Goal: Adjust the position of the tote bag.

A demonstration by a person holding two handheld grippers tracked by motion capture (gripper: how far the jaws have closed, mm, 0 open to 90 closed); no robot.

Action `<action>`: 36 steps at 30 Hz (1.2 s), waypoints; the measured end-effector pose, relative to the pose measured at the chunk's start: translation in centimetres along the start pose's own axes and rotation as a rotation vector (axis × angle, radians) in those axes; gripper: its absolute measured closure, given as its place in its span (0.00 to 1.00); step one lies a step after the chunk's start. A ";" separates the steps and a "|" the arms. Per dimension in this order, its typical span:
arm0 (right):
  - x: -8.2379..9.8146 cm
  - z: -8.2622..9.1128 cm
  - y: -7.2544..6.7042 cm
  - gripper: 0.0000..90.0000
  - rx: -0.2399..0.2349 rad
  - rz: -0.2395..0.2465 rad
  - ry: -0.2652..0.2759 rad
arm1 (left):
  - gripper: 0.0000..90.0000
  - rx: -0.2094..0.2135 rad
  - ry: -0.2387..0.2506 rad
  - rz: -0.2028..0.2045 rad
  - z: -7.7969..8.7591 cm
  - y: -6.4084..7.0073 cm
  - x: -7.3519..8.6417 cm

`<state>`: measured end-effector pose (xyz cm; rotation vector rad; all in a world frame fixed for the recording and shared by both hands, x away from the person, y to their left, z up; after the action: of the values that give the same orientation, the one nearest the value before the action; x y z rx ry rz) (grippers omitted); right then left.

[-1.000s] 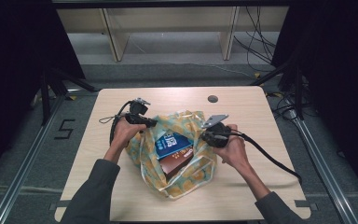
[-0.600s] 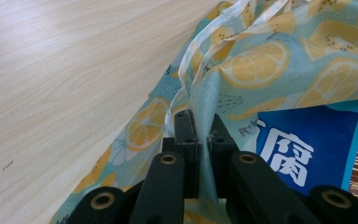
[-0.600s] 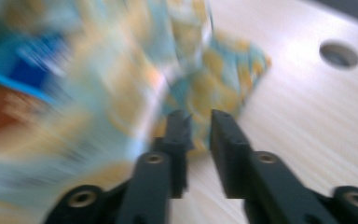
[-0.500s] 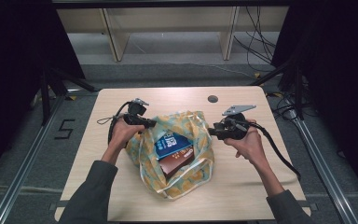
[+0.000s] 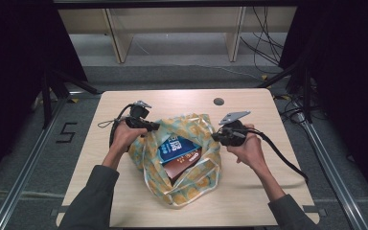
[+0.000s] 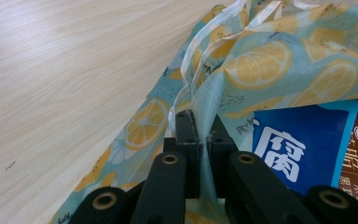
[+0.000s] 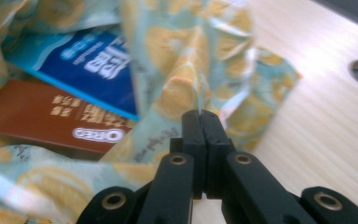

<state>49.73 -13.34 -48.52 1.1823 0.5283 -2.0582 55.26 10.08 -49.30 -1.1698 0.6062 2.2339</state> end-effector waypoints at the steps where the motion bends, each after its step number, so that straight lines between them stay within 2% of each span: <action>1: 0.1 0.1 0.8 1.00 0.010 0.006 0.014 | 0.97 -0.001 0.002 0.000 0.0 0.0 0.0; 2: 0.6 0.3 1.3 1.00 0.023 -0.017 -0.008 | 0.97 0.001 0.009 0.000 0.0 0.0 -0.1; 4: 2.3 -0.3 2.8 1.00 0.053 -0.022 -0.037 | 0.98 0.001 0.009 0.003 0.1 -0.1 0.0; 7: 5.7 -1.8 3.9 1.00 0.057 -0.058 -0.123 | 0.98 0.001 0.020 0.018 -0.1 -0.3 0.0; 9: 7.0 -3.0 4.0 1.00 0.061 -0.044 -0.155 | 0.98 0.004 0.012 0.017 -0.3 -0.3 0.1; 10: 7.3 -3.5 3.8 1.00 0.057 -0.043 -0.159 | 0.98 0.000 0.013 0.020 -0.5 -0.4 0.1; 11: 7.5 -3.6 3.8 1.00 0.061 -0.019 -0.186 | 0.98 0.000 0.013 0.020 -0.5 -0.4 0.1; 12: 7.5 -3.8 3.6 1.00 0.069 -0.030 -0.194 | 0.98 -0.002 0.009 0.022 -0.6 -0.4 0.2; 13: 7.4 -3.8 3.5 1.00 0.066 -0.030 -0.191 | 0.97 -0.008 0.001 0.022 -0.5 -0.5 0.3; 14: 7.2 -3.7 3.6 0.96 0.059 -0.014 -0.179 | 0.97 -0.011 0.002 0.029 -0.6 -0.6 0.3; 15: 6.9 -3.4 3.5 0.90 0.067 -0.020 -0.174 | 0.96 -0.009 0.000 0.032 -0.6 -0.6 0.3; 19: 3.5 -1.3 2.9 0.75 0.093 -0.052 -0.070 | 0.93 -0.017 -0.012 0.028 -0.9 -0.6 0.5; 20: 2.2 -1.0 2.8 0.72 0.084 -0.027 -0.012 | 0.93 -0.016 -0.003 0.028 -1.0 -0.5 0.4; 21: 1.0 -0.4 2.1 0.70 0.064 -0.057 0.019 | 0.93 -0.013 -0.012 0.024 -1.0 -0.5 0.4; 22: 0.0 0.1 1.5 0.68 0.037 -0.049 0.037 | 0.93 -0.011 -0.006 0.033 -1.2 -0.4 0.3; 23: -1.2 0.0 0.6 0.65 0.018 -0.043 0.084 | 0.93 -0.014 -0.009 0.032 -1.2 -0.5 0.4; 24: -1.6 0.0 0.1 0.64 -0.005 -0.029 0.078 | 0.93 -0.020 -0.018 0.031 -1.3 -0.6 0.4; 25: -2.0 -0.4 -0.8 0.63 -0.024 -0.010 0.088 | 0.93 -0.017 -0.013 0.040 -1.5 -0.6 0.5; 27: -2.1 -1.5 -2.3 0.63 -0.064 0.016 0.072 | 0.93 -0.021 -0.018 0.052 -1.7 -0.9 0.7; 29: -1.9 -3.3 -2.2 0.61 -0.031 0.086 0.059 | 0.93 -0.018 -0.016 0.060 -2.0 -1.0 0.9; 31: -1.7 -4.6 -1.9 0.58 -0.024 0.047 0.043 | 0.93 -0.018 -0.018 0.057 -2.0 -1.0 1.0; 33: -1.6 -5.8 -1.3 0.56 -0.022 0.042 0.042 | 0.92 -0.017 -0.015 0.055 -2.0 -1.0 0.9; 34: -1.5 -6.2 -1.2 0.61 -0.023 0.040 0.029 | 0.92 -0.013 -0.016 0.048 -2.0 -0.9 0.9; 35: -1.3 -6.7 -1.2 0.73 -0.030 0.053 0.026 | 0.91 -0.013 -0.019 0.049 -1.9 -0.8 0.9; 36: -1.1 -6.9 -0.9 0.81 -0.016 0.067 0.008 | 0.90 0.002 -0.016 0.043 -1.9 -0.7 0.8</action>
<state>53.44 -7.89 -51.07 1.1831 0.5014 -1.9898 56.42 9.63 -51.10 -1.1471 0.6329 2.2760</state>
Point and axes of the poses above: each handheld gripper's, and its own axes: z roughly backward along the jaws, x roughly out of its underside, y roughly to its right, the point moved 10 cm from there along -z, roughly forward along the jaws, and after that the axes turned 14 degrees about y, right-handed, at the moved point
